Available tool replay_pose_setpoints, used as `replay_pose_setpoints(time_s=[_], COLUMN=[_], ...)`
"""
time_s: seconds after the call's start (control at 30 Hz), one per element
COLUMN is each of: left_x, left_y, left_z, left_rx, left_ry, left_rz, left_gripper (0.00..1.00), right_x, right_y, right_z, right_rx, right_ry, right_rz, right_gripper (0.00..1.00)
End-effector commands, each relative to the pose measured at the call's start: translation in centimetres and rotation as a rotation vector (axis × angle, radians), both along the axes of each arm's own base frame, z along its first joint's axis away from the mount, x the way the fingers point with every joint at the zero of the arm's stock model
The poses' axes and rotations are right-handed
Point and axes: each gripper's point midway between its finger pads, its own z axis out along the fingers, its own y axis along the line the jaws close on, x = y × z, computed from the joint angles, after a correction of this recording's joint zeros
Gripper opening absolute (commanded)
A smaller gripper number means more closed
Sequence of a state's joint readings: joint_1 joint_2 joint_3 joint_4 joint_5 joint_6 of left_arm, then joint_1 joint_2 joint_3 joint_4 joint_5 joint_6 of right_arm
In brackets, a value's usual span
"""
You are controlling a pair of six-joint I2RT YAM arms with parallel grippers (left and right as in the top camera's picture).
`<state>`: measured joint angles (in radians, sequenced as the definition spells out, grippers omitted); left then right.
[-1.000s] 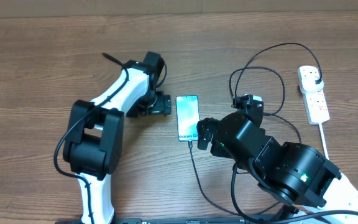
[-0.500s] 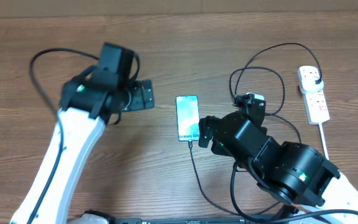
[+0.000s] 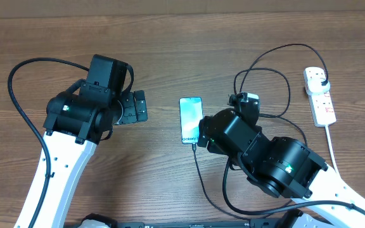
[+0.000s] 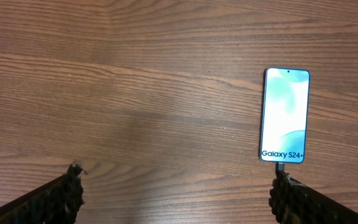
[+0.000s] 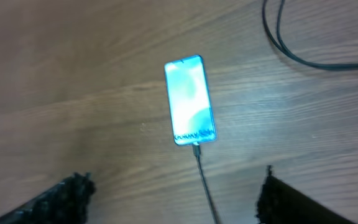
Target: Plug charger to phone and switch on socket
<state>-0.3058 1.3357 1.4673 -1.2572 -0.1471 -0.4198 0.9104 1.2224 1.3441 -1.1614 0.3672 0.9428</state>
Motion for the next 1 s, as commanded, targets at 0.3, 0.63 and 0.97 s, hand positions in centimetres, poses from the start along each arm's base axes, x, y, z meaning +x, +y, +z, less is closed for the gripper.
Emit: replay_pose_setpoints(time_s=[0.3, 0.63, 0.97], left_x=[0.0, -2.0, -6.6], left_y=[0.2, 0.8, 2.5], left_z=[0.4, 4.1, 9.9], left_rx=[0.009, -0.033, -0.108], left_ry=[-0.018, -0.148, -0.383], left_rz=[0.007, 0.008, 0.019], left_gripper=[1.0, 1.0, 1.0], right_x=[-0.3, 0.5, 2.7], right_y=[-2.2, -8.6, -14.9], right_z=[-0.8, -2.2, -2.6], right_rx=[-0.02, -0.004, 0.037], right_ry=[0.033, 0.144, 0.193], right_rz=[-0.143, -0.492, -0.702], right_gripper=[0.47, 0.23, 0.12])
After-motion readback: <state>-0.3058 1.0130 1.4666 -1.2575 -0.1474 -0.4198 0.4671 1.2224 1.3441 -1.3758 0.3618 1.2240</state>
